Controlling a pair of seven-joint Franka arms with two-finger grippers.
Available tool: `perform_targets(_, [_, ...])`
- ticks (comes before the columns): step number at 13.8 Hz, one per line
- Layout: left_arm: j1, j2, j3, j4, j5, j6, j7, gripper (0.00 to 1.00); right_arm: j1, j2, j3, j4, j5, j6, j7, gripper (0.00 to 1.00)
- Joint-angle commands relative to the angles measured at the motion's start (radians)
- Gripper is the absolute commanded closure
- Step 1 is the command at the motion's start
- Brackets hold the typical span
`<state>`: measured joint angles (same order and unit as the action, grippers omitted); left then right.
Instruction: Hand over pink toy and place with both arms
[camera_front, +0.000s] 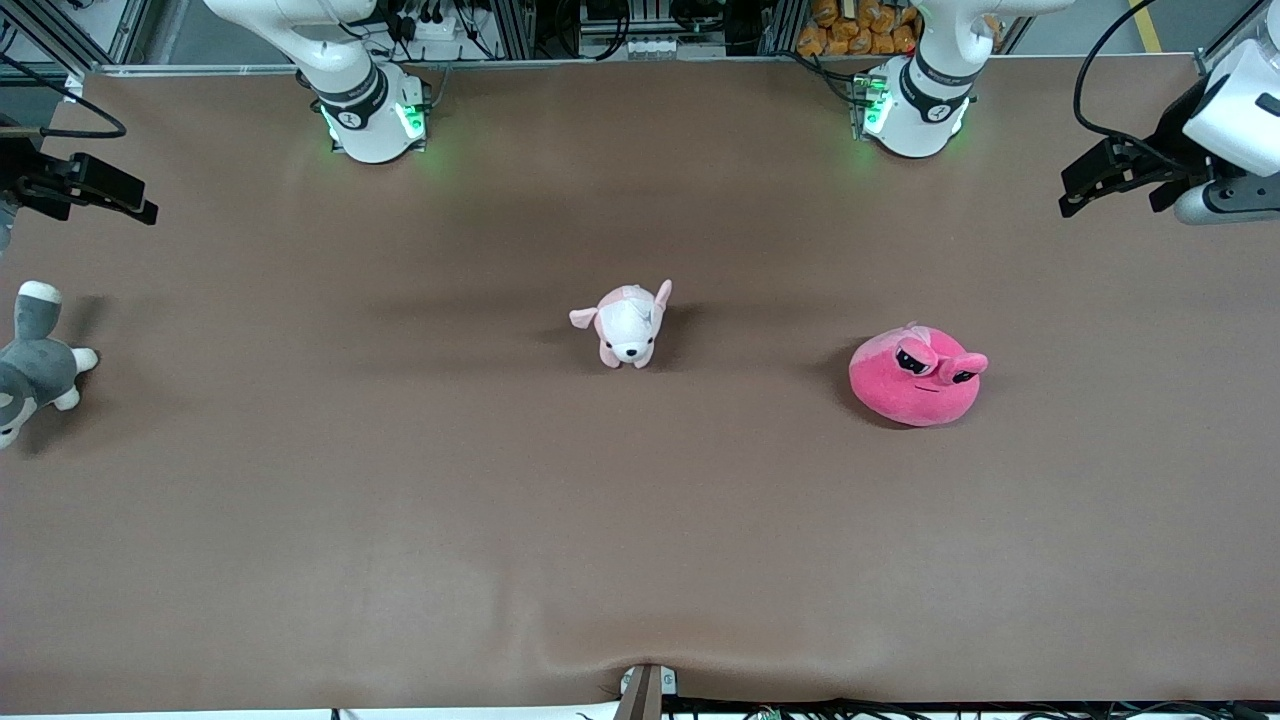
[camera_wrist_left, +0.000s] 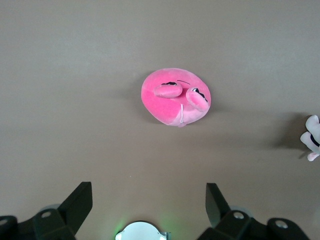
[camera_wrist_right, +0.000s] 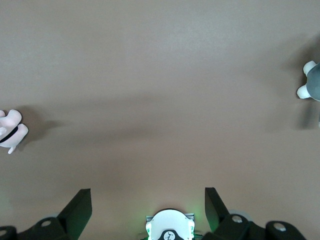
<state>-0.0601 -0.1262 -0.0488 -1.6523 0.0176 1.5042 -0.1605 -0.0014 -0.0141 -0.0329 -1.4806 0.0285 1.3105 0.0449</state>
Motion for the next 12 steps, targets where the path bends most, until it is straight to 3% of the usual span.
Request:
perform_targets(1, [0.016, 0.023, 0.001, 0.046, 0.019, -0.01, 0.022, 0.0, 0.008, 0.002, -0.001, 0.005, -0.007, -0.007, 0.01, 0.0])
perform_targets(12, [0.046, 0.023, -0.016, 0.06, 0.022, -0.052, 0.044, 0.0, 0.006, 0.002, -0.001, 0.005, -0.007, -0.008, 0.01, 0.0])
